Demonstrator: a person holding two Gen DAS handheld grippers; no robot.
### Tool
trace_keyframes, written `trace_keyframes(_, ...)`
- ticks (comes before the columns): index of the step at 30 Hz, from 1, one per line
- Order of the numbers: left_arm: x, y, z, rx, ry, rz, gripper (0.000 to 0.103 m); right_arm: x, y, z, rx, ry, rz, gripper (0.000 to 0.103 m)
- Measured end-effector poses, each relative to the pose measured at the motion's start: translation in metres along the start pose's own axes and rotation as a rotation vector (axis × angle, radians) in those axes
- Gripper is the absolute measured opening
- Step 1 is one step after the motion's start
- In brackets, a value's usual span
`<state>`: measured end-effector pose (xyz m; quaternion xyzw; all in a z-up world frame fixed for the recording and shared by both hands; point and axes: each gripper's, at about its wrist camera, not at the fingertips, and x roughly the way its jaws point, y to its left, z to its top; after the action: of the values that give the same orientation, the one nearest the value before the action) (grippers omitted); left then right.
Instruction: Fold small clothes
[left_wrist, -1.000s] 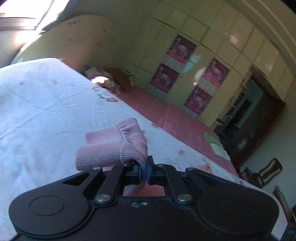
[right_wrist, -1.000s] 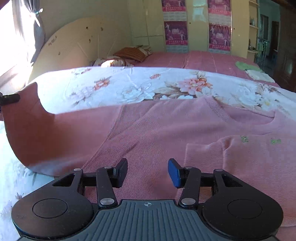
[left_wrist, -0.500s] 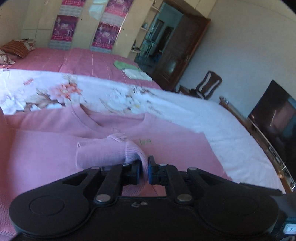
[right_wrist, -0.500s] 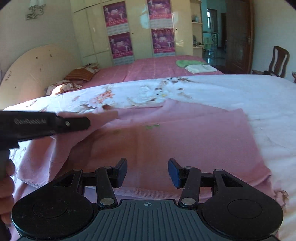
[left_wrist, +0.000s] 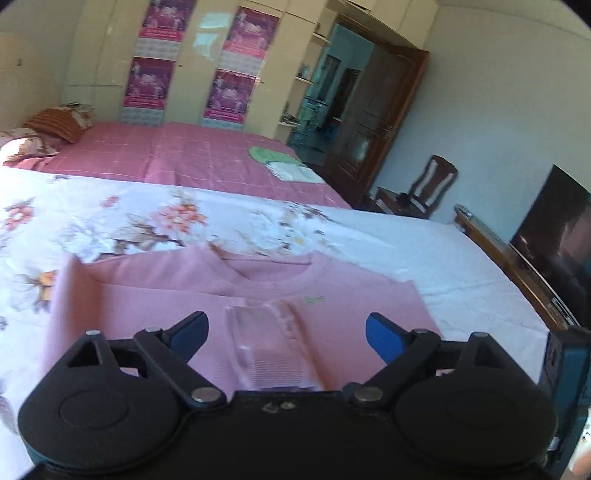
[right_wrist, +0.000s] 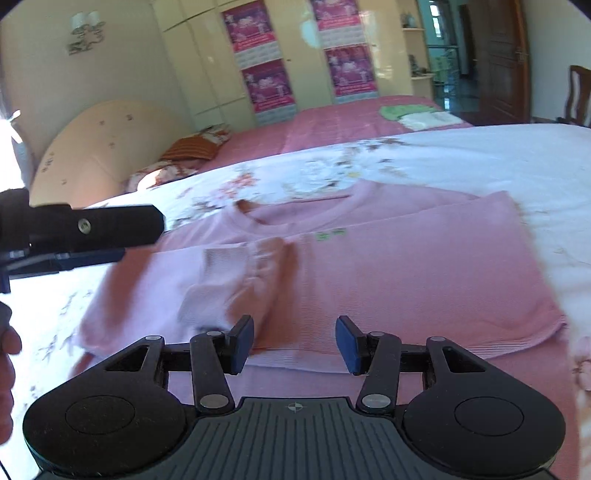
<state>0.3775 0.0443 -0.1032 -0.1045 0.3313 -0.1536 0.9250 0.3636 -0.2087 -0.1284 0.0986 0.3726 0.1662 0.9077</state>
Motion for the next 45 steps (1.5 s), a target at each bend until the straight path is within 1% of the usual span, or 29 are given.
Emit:
trace_keyframes(1, -0.005, 0.017, -0.001, -0.023, 0.000, 0.071, 0.092, 0.004, 0.009, -0.001, -0.026, 0.007, 0.005, 0.050)
trace_keyframes(2, -0.006, 0.034, -0.002, -0.051, 0.009, 0.140, 0.090, 0.010, 0.017, -0.003, -0.060, 0.015, 0.004, 0.055)
trace_keyframes(4, -0.005, 0.070, -0.009, -0.124, 0.027, 0.244, 0.087, 0.020, 0.033, -0.006, -0.128, 0.023, -0.009, 0.061)
trace_keyframes(6, -0.002, 0.099, -0.015, -0.187, 0.058, 0.309, 0.083, 0.029, 0.046, -0.009, -0.196, 0.020, -0.050, 0.061)
trace_keyframes(8, 0.002, 0.117, -0.021, -0.217, 0.075, 0.337, 0.081, 0.042, 0.055, -0.012, -0.258, 0.015, -0.100, 0.061)
trace_keyframes(11, 0.010, 0.127, -0.026, -0.222, 0.087, 0.340, 0.081, 0.062, 0.062, -0.011, -0.320, 0.024, -0.136, 0.061)
trace_keyframes(13, 0.018, 0.126, -0.026, -0.211, 0.092, 0.331, 0.081, 0.073, 0.063, -0.009, -0.348, 0.020, -0.133, 0.060)
trace_keyframes(15, 0.024, 0.123, -0.028, -0.189, 0.096, 0.322, 0.081, 0.077, 0.062, -0.007, -0.358, 0.014, -0.126, 0.027)
trace_keyframes(16, 0.028, 0.121, -0.028, -0.175, 0.102, 0.322, 0.079, 0.080, 0.060, -0.002, -0.347, 0.011, -0.128, 0.014)
trace_keyframes(19, 0.038, 0.117, -0.031, -0.154, 0.115, 0.321, 0.079, 0.068, 0.044, 0.010, -0.257, -0.034, -0.122, 0.014)
trace_keyframes(21, 0.044, 0.116, -0.032, -0.150, 0.123, 0.325, 0.080, 0.049, 0.021, 0.021, -0.129, -0.067, -0.120, 0.013)
trace_keyframes(22, 0.046, 0.116, -0.032, -0.150, 0.128, 0.324, 0.081, 0.036, 0.008, 0.026, -0.067, -0.091, -0.128, 0.005)
trace_keyframes(24, 0.051, 0.115, -0.034, -0.154, 0.140, 0.321, 0.085, 0.016, -0.018, 0.029, 0.027, -0.116, -0.139, 0.005)
trace_keyframes(27, 0.054, 0.111, -0.036, -0.144, 0.145, 0.326, 0.086, 0.012, -0.048, 0.019, 0.062, -0.082, -0.248, 0.005)
trace_keyframes(28, 0.054, 0.110, -0.036, -0.143, 0.145, 0.318, 0.086, 0.015, -0.060, 0.015, 0.099, -0.046, -0.254, 0.005)
trace_keyframes(30, 0.054, 0.109, -0.037, -0.138, 0.146, 0.312, 0.083, 0.021, -0.074, 0.011, 0.145, 0.030, -0.199, 0.005)
trace_keyframes(31, 0.056, 0.108, -0.037, -0.129, 0.147, 0.317, 0.079, 0.023, -0.075, 0.010, 0.139, 0.044, -0.184, 0.006)
trace_keyframes(32, 0.056, 0.107, -0.037, -0.117, 0.143, 0.324, 0.067, 0.023, -0.075, 0.010, 0.139, 0.041, -0.181, 0.008)
trace_keyframes(33, 0.056, 0.106, -0.037, -0.107, 0.140, 0.331, 0.061, 0.021, -0.077, 0.010, 0.154, 0.031, -0.172, 0.013)
trace_keyframes(34, 0.056, 0.106, -0.037, -0.103, 0.138, 0.330, 0.051, 0.018, -0.079, 0.010, 0.172, 0.016, -0.164, 0.034)
trace_keyframes(35, 0.055, 0.108, -0.036, -0.111, 0.133, 0.323, 0.036, 0.014, -0.081, 0.010, 0.186, -0.005, -0.158, 0.058)
trace_keyframes(36, 0.053, 0.110, -0.036, -0.128, 0.130, 0.315, 0.028, 0.012, -0.083, 0.011, 0.192, -0.018, -0.162, 0.064)
trace_keyframes(37, 0.052, 0.114, -0.035, -0.152, 0.124, 0.309, 0.016, 0.012, -0.085, 0.012, 0.195, -0.016, -0.159, 0.065)
trace_keyframes(39, 0.049, 0.119, -0.036, -0.195, 0.112, 0.293, 0.011, 0.018, -0.087, 0.013, 0.210, 0.002, -0.139, 0.064)
trace_keyframes(40, 0.047, 0.121, -0.037, -0.206, 0.103, 0.291, 0.010, 0.021, -0.087, 0.013, 0.211, 0.008, -0.144, 0.056)
trace_keyframes(41, 0.045, 0.123, -0.038, -0.218, 0.096, 0.291, 0.009, 0.025, -0.087, 0.013, 0.205, 0.020, -0.156, 0.032)
trace_keyframes(42, 0.043, 0.127, -0.039, -0.240, 0.089, 0.294, 0.009, 0.027, -0.088, 0.012, 0.205, 0.028, -0.171, 0.025)
trace_keyframes(44, 0.042, 0.136, -0.041, -0.273, 0.085, 0.293, 0.009, 0.020, -0.088, 0.012, 0.215, 0.006, -0.164, 0.015)
trace_keyframes(45, 0.043, 0.135, -0.040, -0.256, 0.092, 0.293, 0.010, 0.016, -0.085, 0.012, 0.187, -0.006, -0.178, 0.014)
